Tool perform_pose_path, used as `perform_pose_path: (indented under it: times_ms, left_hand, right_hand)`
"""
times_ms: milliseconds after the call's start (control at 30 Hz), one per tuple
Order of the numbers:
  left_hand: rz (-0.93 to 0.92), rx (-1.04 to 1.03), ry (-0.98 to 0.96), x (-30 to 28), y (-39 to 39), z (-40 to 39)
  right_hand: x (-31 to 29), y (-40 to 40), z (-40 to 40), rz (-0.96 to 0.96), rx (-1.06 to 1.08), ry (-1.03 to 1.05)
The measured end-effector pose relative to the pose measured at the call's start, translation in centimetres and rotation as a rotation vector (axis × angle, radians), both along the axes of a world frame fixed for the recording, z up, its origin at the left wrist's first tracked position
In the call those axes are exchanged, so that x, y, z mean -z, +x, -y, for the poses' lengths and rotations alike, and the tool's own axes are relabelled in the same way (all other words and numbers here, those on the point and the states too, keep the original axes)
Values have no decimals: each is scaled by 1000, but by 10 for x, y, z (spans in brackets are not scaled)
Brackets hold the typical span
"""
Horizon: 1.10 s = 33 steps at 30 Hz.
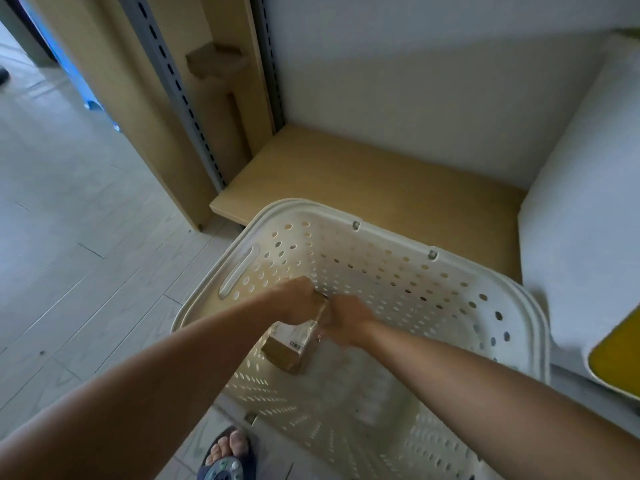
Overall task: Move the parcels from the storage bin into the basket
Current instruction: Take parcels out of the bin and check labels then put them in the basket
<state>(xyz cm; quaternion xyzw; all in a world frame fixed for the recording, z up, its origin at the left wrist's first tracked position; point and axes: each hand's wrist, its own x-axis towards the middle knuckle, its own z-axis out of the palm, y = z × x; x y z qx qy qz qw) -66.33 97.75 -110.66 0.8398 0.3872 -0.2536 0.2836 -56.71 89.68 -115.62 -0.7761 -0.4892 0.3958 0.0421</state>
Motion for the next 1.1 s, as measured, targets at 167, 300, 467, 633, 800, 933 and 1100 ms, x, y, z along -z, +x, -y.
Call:
perform_pose_path:
  times_ms: [167,300,467,633,800,933,1100]
  left_hand:
    - [111,94,77,-47,-11,22]
    - [268,158,185,-77,-39,45]
    - [376,284,299,-126,-67,69]
    - [618,248,429,-174,-86,94]
    - [959,171,535,-209,-90,126]
    - [1161,183,529,-226,-77,141]
    - [1272,235,495,-234,-40,149]
  right_hand:
    - [-65,-7,27,153,-237,-31]
    - [-109,-14,52,206,-173,78]
    - [-168,-19,108,108,-140,301]
    - [-225,-12,157,79,-45,576]
    - [-265,4,198,109,61,867]
    - [-283,18,222,200,95,980]
    - [-290,36,249,325,144,1030]
